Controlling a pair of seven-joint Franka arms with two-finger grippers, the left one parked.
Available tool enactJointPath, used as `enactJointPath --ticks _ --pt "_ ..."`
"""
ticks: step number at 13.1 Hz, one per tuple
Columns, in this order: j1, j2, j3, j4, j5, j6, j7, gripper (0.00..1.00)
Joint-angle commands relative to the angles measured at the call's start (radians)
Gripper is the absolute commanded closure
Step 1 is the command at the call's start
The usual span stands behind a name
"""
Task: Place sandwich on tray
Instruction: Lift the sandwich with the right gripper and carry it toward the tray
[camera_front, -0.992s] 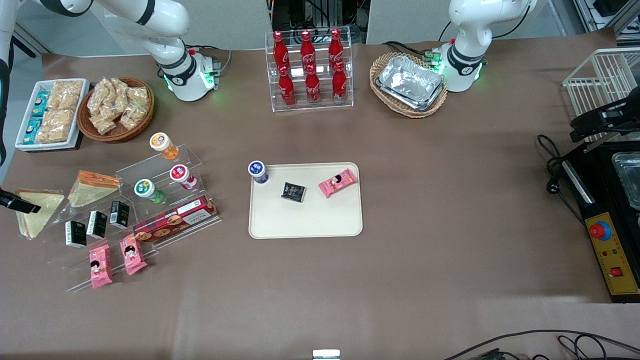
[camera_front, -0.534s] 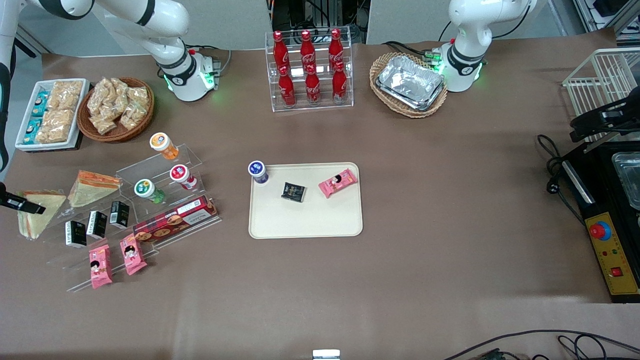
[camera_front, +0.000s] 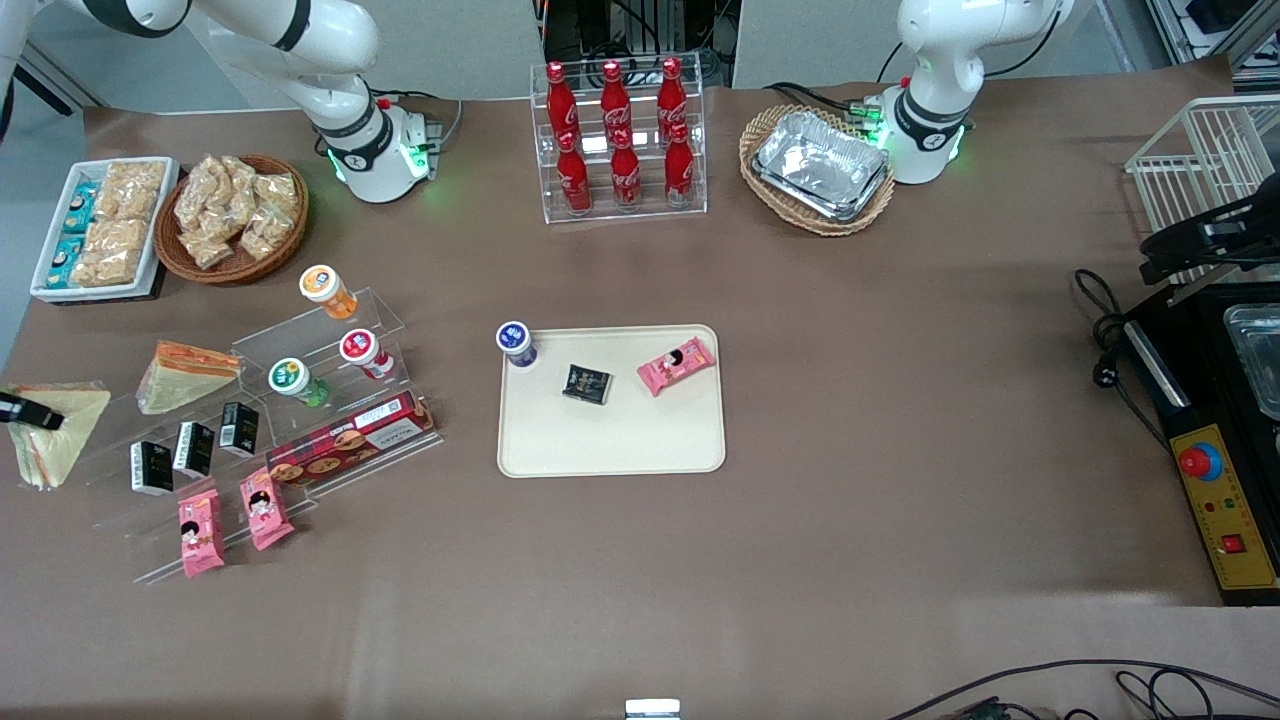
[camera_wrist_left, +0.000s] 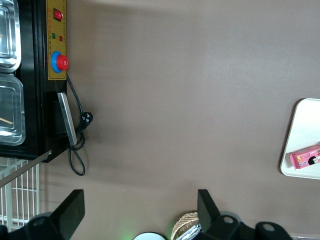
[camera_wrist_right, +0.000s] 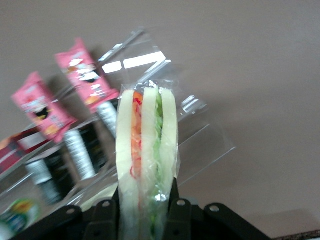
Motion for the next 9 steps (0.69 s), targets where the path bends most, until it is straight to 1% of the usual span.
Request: enactJointPath --ticks 1,3,4,7,9 --pt "0.09 -0.014 -0.002 0.18 -0.024 -0.289 -0.019 0.75" --pt "0.162 -0.048 -0.002 0.207 -0.024 -0.378 -0.036 0.75" --pt "0.205 -0.063 -0.002 0.211 -0.025 -0.4 -0.081 0.75" --pt "0.342 -0.097 -0.001 0.211 -0.024 -0.422 -0.23 0.75" --pt "0.461 -0.108 -0.001 0.211 -0.025 -0.426 -0.267 0.75"
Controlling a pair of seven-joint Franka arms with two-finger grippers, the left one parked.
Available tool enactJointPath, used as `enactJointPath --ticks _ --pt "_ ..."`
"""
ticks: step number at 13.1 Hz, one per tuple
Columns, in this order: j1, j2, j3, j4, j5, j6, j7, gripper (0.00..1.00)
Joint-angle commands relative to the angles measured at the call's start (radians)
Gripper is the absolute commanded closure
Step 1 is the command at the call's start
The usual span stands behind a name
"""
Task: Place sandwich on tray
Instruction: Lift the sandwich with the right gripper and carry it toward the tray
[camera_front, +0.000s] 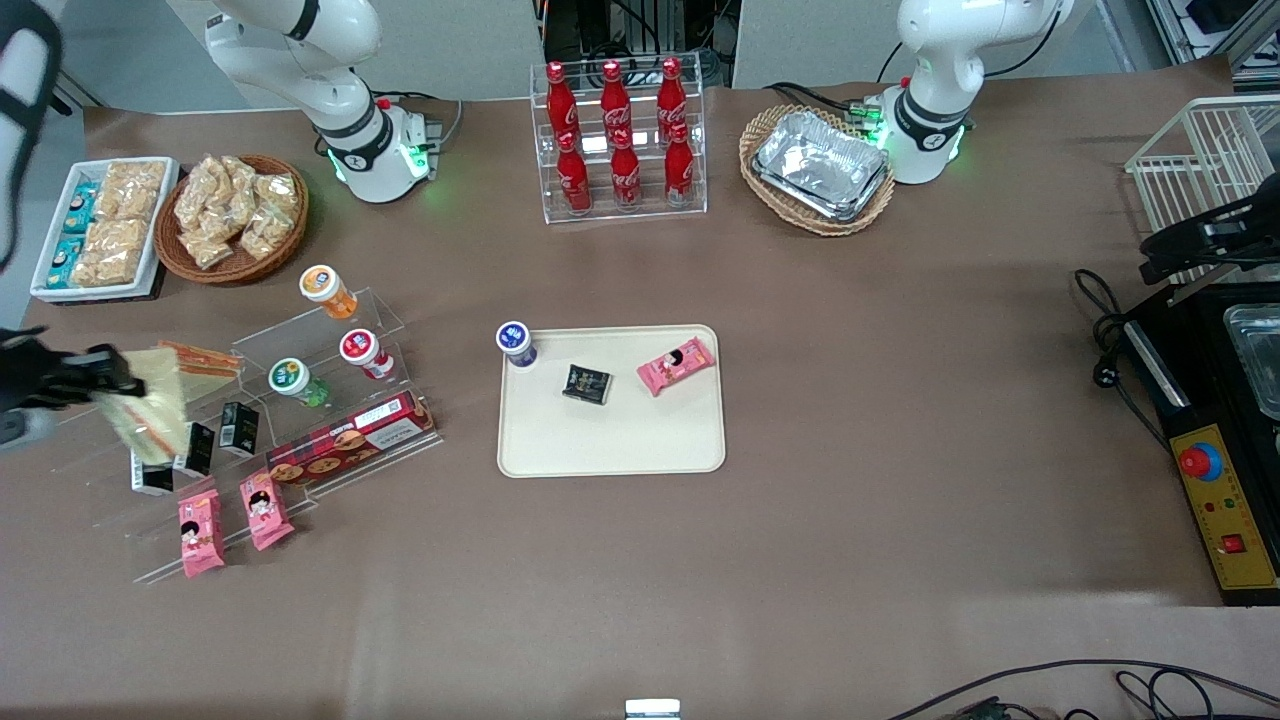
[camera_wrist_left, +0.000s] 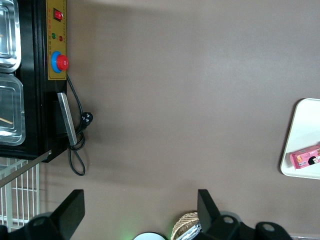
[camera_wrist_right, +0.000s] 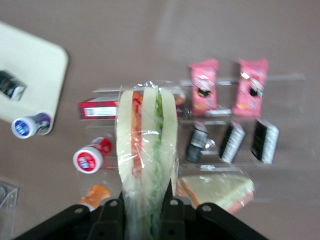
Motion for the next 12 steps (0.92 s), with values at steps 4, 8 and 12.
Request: enactJointPath --ticks 4,8,12 --pt "0.396 -0.018 -0.008 0.007 -0.045 0.01 -0.089 0.74" --pt "0.605 0.053 -0.008 0.006 -0.082 0.13 -0.123 0.74" --pt "0.683 0.194 0.01 0.0 -0.073 0.322 -0.256 0.74"
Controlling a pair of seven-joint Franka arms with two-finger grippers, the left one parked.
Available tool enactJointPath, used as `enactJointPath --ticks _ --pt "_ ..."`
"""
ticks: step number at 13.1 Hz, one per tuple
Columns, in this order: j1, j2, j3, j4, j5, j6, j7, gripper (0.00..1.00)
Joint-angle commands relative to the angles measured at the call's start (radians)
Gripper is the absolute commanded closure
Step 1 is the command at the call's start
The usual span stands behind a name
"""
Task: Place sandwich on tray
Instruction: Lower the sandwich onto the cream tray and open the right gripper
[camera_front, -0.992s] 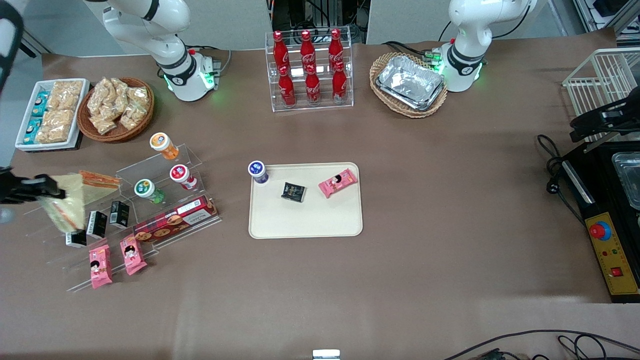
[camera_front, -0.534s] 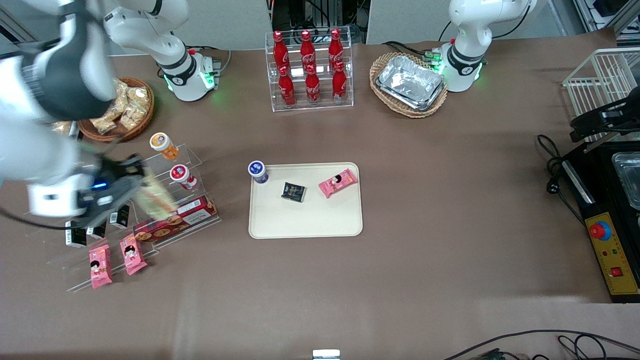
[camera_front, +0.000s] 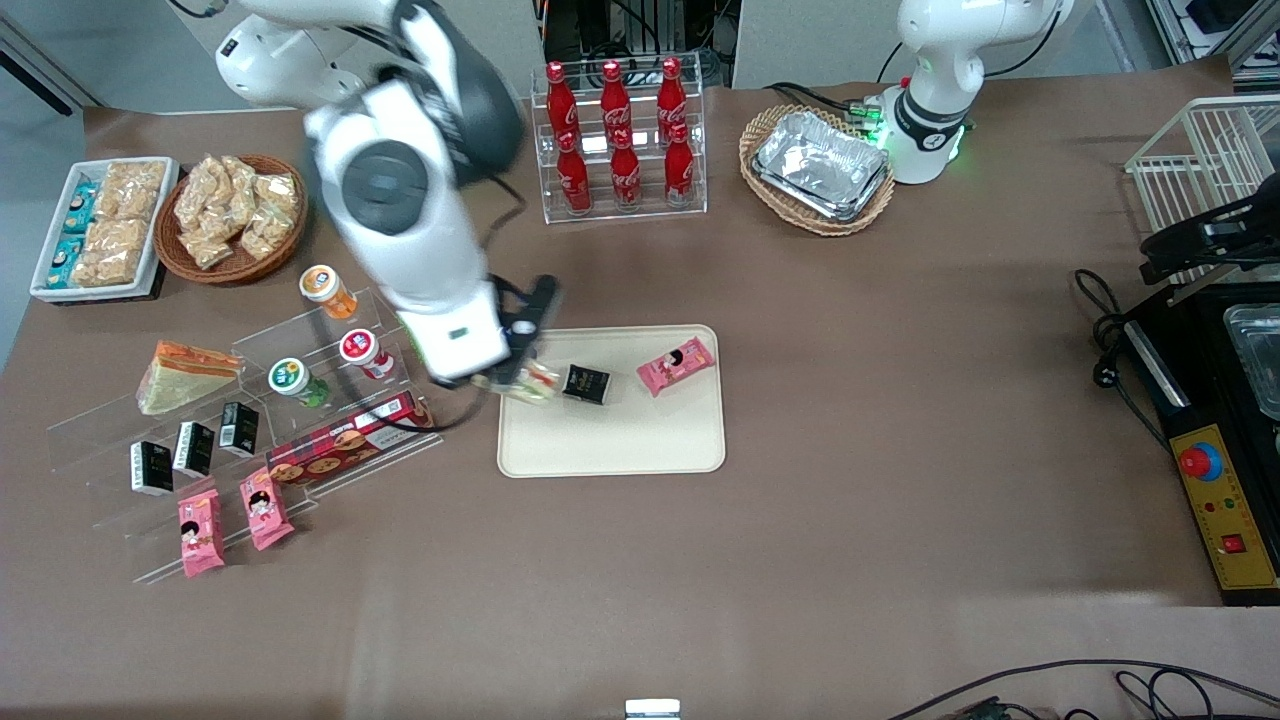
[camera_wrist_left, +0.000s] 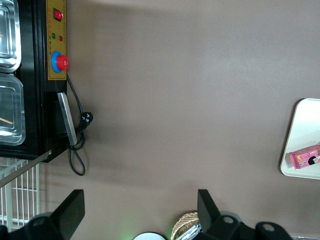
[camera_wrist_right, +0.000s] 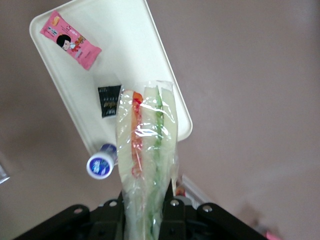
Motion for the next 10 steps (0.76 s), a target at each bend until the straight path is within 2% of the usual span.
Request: enactJointPath --ticks 1,10 --pt "0.013 0.126 0.03 0.007 -0.005 0.141 -0.149 0.74" --pt "0.014 0.361 0.075 -0.006 -0.002 0.454 -0.172 0.73"
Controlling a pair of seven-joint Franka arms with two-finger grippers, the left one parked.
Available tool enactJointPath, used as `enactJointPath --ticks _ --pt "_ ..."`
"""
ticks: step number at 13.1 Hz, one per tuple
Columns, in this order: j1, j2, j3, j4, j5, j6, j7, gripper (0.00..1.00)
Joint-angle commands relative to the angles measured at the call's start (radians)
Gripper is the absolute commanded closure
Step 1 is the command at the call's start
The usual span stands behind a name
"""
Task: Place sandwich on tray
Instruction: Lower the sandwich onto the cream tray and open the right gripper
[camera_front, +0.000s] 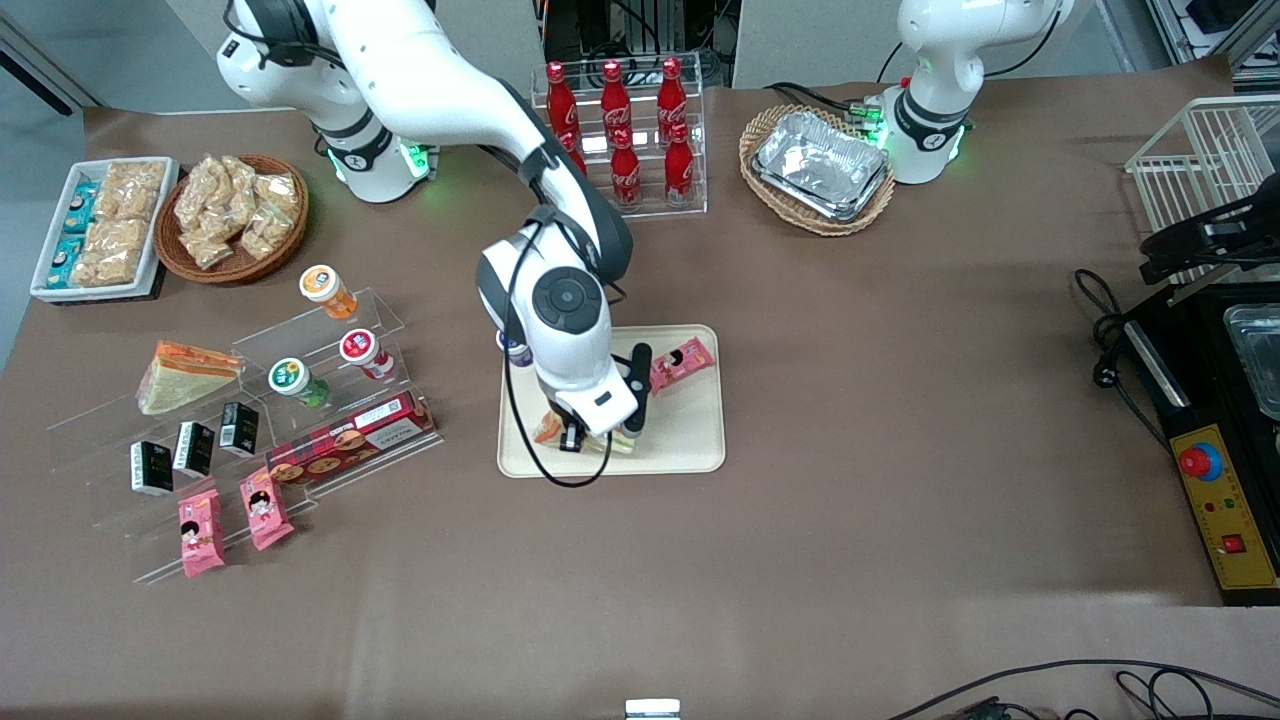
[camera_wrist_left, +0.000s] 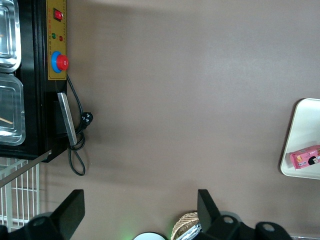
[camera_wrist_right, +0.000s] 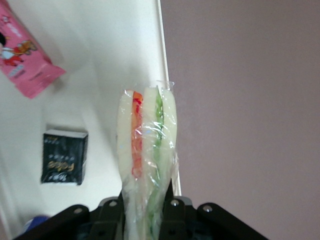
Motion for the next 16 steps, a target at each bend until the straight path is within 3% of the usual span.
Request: enactJointPath --ticks 1,6,7,8,9,13,16 --pt "0.002 0.076 0.002 0.014 -0.001 0.09 -0.033 0.73" --pt "0.023 0.149 0.022 0.014 -0.001 0.182 -0.033 0.71" --pt "0.025 0.155 0.026 0.014 0.0 0.188 -0.025 0.56" --pt "0.023 0.156 0.028 0.014 0.002 0.189 -0.016 0.18" --pt "0.023 0.152 0.028 0.015 0.014 0.187 -0.017 0.0" --pt "0.0 0.06 0.02 0.015 0.11 0.121 -0.025 0.0" --pt "-0.076 -0.061 0.022 0.015 0.169 0.023 -0.019 0.0"
